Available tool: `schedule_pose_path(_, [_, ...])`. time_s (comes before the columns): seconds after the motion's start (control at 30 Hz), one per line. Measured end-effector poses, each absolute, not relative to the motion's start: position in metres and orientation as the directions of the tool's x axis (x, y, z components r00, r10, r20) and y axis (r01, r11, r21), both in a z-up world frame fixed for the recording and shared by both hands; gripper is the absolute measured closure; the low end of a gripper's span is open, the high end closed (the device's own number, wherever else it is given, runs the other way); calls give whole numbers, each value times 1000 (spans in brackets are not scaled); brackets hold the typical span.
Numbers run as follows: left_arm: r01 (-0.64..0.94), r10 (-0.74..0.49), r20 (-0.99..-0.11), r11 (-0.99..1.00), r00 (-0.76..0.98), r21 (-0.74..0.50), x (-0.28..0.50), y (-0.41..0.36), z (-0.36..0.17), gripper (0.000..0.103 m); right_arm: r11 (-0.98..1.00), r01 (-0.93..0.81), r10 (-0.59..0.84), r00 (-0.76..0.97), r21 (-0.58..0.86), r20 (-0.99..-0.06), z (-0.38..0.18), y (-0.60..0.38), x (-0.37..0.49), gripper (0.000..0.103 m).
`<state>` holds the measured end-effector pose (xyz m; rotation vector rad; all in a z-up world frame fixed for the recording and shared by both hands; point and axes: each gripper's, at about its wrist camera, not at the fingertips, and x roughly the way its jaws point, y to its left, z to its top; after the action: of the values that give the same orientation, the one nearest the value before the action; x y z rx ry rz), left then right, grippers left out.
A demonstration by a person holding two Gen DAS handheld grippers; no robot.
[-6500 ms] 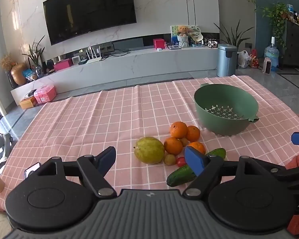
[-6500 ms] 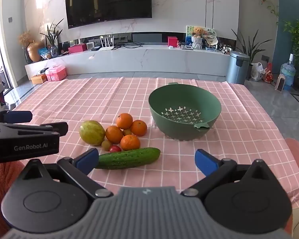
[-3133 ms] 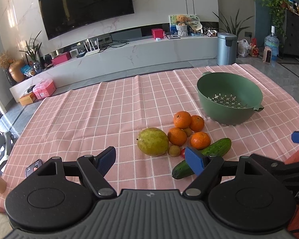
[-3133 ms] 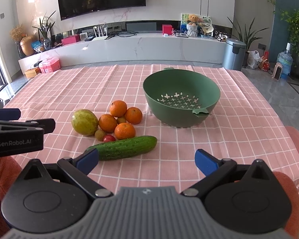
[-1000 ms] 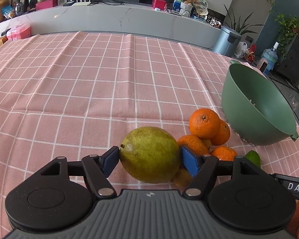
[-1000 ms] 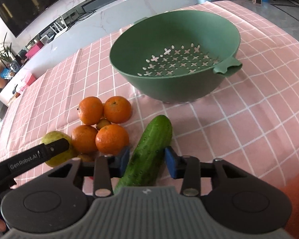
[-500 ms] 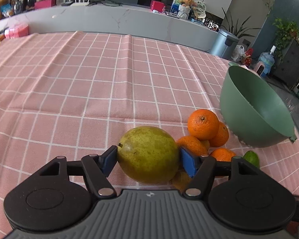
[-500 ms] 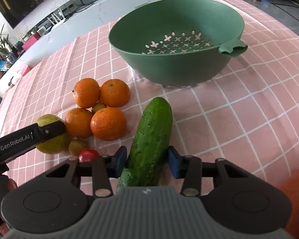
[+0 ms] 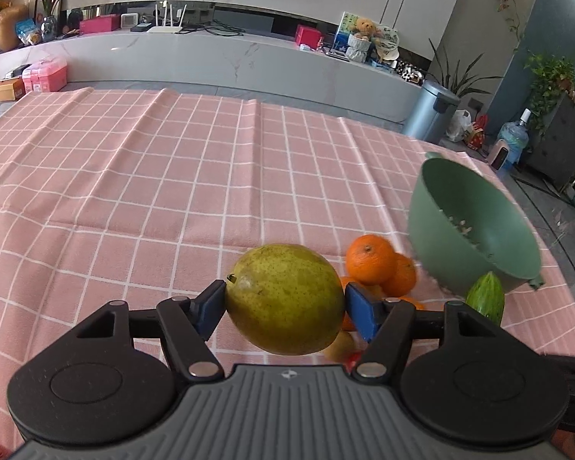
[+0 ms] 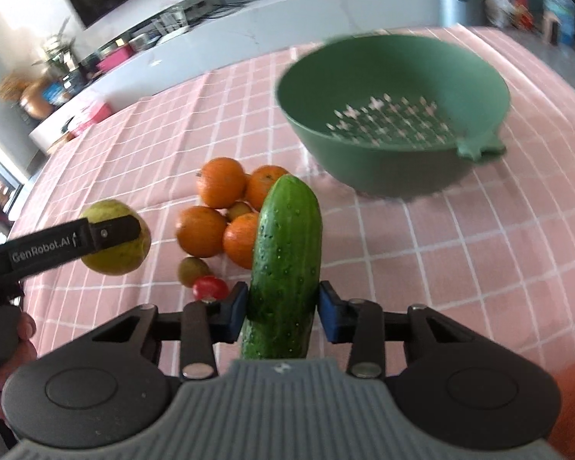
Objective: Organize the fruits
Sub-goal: 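Lift the pear with the left tool while the right tool lifts the cucumber toward the colander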
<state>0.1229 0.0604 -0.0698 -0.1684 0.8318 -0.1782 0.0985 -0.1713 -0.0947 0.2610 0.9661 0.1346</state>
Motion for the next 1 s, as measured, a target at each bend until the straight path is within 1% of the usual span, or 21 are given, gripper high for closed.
schedule_pose_path(0.3, [167, -270, -673, 962, 688, -216, 118, 29, -29, 26, 967, -158, 254, 656, 200, -711, -38, -187, 96, 68])
schedule_pose_path(0.5, [233, -318, -638, 948, 701, -216, 131, -3, -8, 26, 969, -196, 246, 720, 151, -649, 5, -210, 103, 68])
schedule_pose_path(0.63, [301, -355, -622, 933, 698, -194, 146, -33, 4, 26, 978, -198, 192, 767, 58, -612, 29, -228, 118, 68])
schedule_pose_path(0.7, [334, -383, -625, 921, 681, -201, 158, -47, 5, 26, 979, -205, 169, 770, 11, -615, 34, -238, 133, 68])
schedule_pose_path(0.8, [391, -420, -639, 899, 645, -196, 179, -69, 2, 26, 971, -238, 163, 743, -29, -649, 30, -253, 161, 68])
schedule_pose_path(0.93, [426, -430, -683, 885, 591, -188, 203, -95, -17, 26, 961, -273, 163, 682, -42, -713, 13, -274, 197, 68])
schedule_pose_path(1.0, [433, -425, -706, 882, 567, -183, 211, -103, -28, 26, 952, -299, 150, 655, -72, -740, 4, -279, 210, 68])
